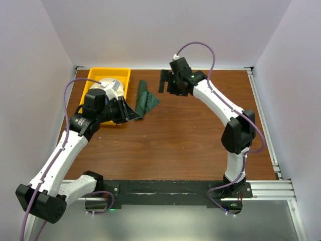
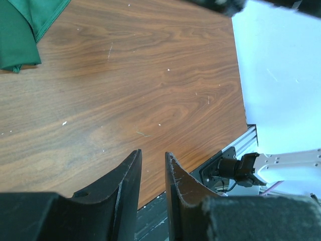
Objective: Fold the napkin, place the utensils inside, and roll it up
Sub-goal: Roll the napkin with the utensil
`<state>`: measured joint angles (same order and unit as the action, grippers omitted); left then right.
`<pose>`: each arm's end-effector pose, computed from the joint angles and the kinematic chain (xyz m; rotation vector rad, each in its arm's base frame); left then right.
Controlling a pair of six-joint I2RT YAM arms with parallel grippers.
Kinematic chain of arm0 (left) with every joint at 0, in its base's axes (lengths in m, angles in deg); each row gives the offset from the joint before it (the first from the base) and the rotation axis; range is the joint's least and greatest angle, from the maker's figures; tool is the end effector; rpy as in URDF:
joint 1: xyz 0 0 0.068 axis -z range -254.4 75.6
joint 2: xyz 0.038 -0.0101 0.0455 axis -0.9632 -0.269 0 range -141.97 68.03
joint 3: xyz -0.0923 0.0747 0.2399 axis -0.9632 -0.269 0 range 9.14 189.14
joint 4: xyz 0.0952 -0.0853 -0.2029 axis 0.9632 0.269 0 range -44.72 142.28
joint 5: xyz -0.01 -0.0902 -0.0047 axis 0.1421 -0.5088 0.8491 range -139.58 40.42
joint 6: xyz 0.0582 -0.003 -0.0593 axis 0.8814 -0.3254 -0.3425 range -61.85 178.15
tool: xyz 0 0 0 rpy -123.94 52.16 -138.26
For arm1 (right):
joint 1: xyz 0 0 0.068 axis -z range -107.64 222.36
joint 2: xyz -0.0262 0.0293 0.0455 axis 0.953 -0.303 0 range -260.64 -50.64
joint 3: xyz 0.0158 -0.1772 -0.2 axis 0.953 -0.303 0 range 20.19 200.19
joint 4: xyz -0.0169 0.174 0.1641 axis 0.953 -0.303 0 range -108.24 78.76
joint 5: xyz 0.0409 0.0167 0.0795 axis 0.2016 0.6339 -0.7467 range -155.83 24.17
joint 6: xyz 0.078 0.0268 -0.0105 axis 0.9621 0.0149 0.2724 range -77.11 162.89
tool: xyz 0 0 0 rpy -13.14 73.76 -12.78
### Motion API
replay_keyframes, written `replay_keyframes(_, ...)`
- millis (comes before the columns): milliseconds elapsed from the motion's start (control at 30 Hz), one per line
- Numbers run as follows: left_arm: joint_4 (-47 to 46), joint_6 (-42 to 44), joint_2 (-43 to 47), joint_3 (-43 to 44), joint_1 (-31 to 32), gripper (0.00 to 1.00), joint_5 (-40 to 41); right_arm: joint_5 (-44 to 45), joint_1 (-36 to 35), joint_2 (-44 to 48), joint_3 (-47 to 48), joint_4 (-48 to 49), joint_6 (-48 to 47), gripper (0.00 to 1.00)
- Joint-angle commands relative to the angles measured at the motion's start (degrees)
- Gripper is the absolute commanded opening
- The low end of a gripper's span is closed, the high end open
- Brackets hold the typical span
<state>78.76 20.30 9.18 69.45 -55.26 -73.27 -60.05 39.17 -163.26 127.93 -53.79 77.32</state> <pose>0.2033 -0.1015 0.3260 -0.1071 2.2502 -1.0039 0.3759 0.2372 0.2855 0.0742 2.4364 0.4261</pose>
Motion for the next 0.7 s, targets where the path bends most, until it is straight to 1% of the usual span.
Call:
replay_keyframes(0, -3.0, 1.8, -0.7, 0.9, -0.4, 0.31, 0.3, -5.0, 0.6, -1.6, -2.3, 4.4, -4.3, 0.98)
replay_keyframes(67, -2.9, 2.8, -3.4, 0.6, -0.3, 0.32, 0.9, -5.6, 1.2, -0.7, -4.3, 6.1, -2.5, 0.98)
replay_keyframes(133, -3.3, 3.9, -5.9, 1.2, 0.7, 0.33, 4.4, -5.6, 1.9, 1.9, -7.2, 7.4, -1.8, 0.97)
replay_keyframes(167, -4.3, 4.2, -8.3, 2.3, 1.8, 0.36, 6.6, -5.6, 2.8, 2.7, -7.8, 6.6, -1.9, 0.97)
replay_keyframes(200, -4.6, 5.1, -9.7, 3.3, 3.0, 0.37, 12.1, -5.3, 3.3, 4.2, -8.3, 5.8, -2.4, 0.96)
replay_keyframes(233, -4.6, 5.6, -11.4, 4.7, 5.0, 0.38, 14.5, -4.9, 3.9, 5.1, -9.8, 4.0, -3.4, 0.95)
replay_keyframes(267, -3.5, 6.1, -15.6, 8.4, 6.0, 0.40, 16.8, -4.9, 5.1, 6.1, -10.8, 3.4, -3.9, 0.94)
replay_keyframes(300, -2.7, 7.0, -17.9, 10.4, 7.0, 0.40, 22.1, -4.9, 5.8, 7.1, -11.8, 3.0, -4.6, 0.93)
replay_keyframes(333, -1.9, 7.6, -20.3, 12.6, 8.9, 0.40, 24.6, -4.8, 6.3, 9.5, -14.5, 2.5, -5.7, 0.93)
replay_keyframes(367, -1.1, 8.2, -25.0, 16.2, 9.3, 0.36, 27.0, -4.6, 7.4, 10.7, -16.0, 2.5, -6.1, 0.93)
replay_keyframes(400, -0.8, 9.0, -27.3, 18.0, 9.9, 0.32, 30.2, -4.8, 8.0, 12.3, -17.6, 2.6, -6.4, 0.93)
replay_keyframes(467, -0.9, 9.7, -33.2, 22.0, 11.2, 0.24, 32.9, -5.5, 9.7, 16.1, -22.6, 3.3, -6.7, 0.93)
replay_keyframes(567, -3.5, 11.6, -39.2, 25.6, 12.4, 0.20, 37.5, -5.6, 11.2, 20.7, -28.3, 3.7, -7.5, 0.93)
replay_keyframes(667, -5.5, 13.4, -44.9, 29.1, 12.9, 0.19, 39.4, -5.6, 12.2, 24.7, -32.7, 4.1, -8.7, 0.93)
